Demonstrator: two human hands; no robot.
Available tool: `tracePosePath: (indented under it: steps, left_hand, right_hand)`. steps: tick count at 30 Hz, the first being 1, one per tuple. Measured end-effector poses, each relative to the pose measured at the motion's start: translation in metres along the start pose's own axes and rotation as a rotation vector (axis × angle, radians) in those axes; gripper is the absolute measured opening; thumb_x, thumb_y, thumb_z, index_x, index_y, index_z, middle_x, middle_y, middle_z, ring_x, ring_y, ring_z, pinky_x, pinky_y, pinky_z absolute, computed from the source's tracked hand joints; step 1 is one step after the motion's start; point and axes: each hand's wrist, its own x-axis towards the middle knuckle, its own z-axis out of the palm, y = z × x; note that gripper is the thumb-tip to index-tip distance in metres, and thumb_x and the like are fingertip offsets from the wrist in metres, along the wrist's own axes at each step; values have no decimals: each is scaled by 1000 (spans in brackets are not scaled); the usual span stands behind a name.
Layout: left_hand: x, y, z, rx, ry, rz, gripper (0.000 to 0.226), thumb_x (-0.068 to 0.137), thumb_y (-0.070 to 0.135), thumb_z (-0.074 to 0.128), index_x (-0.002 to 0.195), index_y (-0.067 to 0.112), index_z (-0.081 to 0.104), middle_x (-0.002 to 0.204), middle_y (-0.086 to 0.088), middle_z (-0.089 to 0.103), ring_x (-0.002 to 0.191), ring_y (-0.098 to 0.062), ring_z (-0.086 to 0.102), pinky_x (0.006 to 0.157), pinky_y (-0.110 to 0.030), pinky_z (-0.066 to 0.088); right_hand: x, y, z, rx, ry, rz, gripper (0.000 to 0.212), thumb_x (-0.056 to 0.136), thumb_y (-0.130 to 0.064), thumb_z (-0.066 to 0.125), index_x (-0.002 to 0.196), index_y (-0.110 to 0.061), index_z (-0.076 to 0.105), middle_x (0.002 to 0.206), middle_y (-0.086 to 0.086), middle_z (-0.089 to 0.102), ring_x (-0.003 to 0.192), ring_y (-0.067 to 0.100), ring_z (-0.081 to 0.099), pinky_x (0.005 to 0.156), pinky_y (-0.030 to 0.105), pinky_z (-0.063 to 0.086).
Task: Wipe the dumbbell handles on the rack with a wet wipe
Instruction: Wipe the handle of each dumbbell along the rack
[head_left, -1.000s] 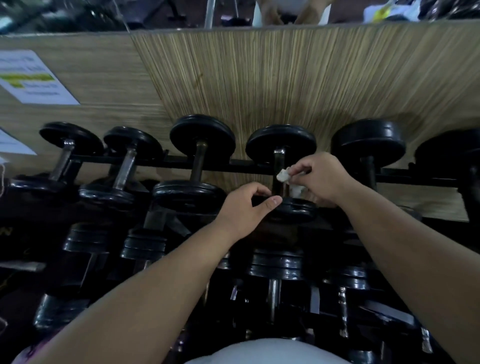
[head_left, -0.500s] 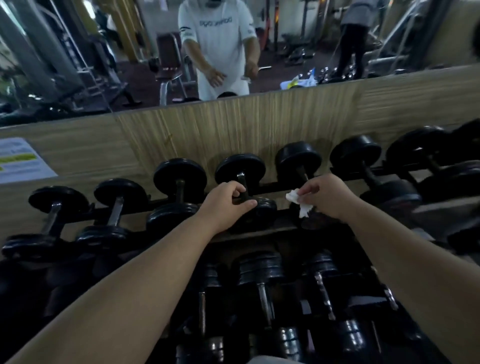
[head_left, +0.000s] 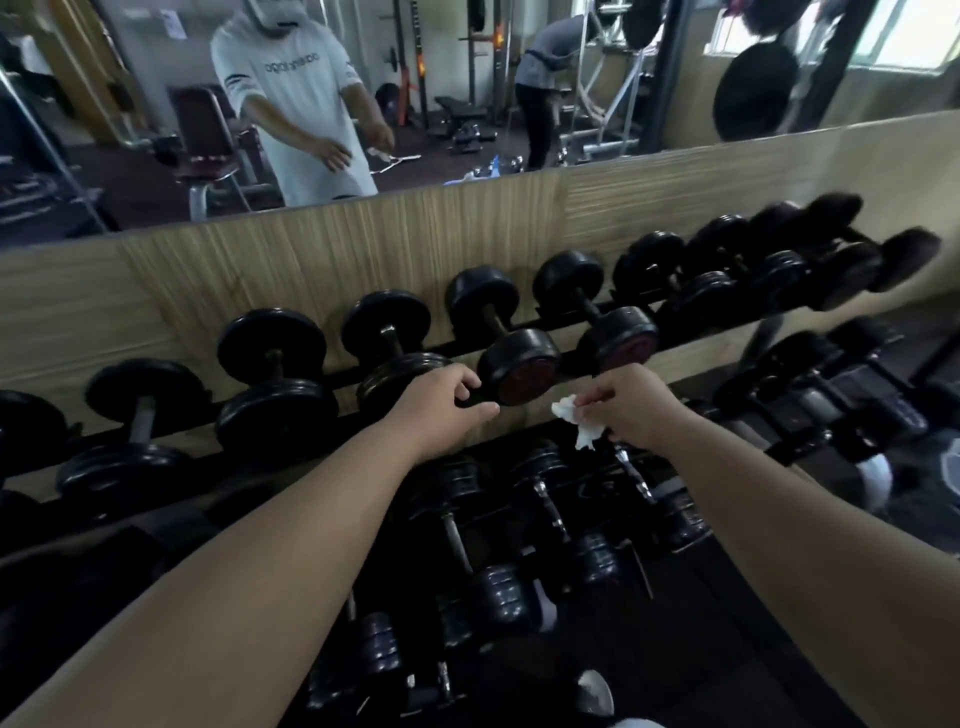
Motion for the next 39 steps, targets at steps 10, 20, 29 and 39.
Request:
tracePosePath:
  steps: [10, 20, 29, 39]
  left_hand:
    - [21, 41, 38, 56, -33, 4, 37, 90, 50, 73, 120, 31, 66, 117, 11, 62, 104, -5, 59, 77, -16, 41]
    - [103, 97, 93, 24, 78, -219, 32, 89, 47, 76, 116, 32, 67, 109, 13, 66, 105, -9, 65, 97, -33, 54]
    - [151, 135, 117, -32, 194, -340, 27, 92, 45, 74, 114, 33, 66, 109, 13, 66, 102, -3, 62, 83, -22, 49]
    - [168, 98, 131, -98, 297, -503, 32, 90, 47, 74, 115, 28, 68, 109, 10, 67, 103, -9, 65, 92, -29, 53]
  right_hand:
    - [31, 43, -41, 53, -29, -1, 10, 80, -33, 80, 83, -23, 77, 76, -4, 72, 68, 11, 66, 55, 24, 51]
    - [128, 108, -95, -1, -216, -105, 9, 81, -34, 77, 78, -26, 78, 77, -7, 72, 76, 11, 68, 58, 22, 49]
    - [195, 139, -146, -45, -338, -185, 11, 81, -28, 77, 72, -29, 72, 80, -3, 72, 77, 11, 66, 61, 21, 48]
    - [255, 121, -128, -73, -429, -332, 6, 83, -30, 78, 87, -25, 78, 80, -10, 71, 73, 5, 65, 63, 21, 47]
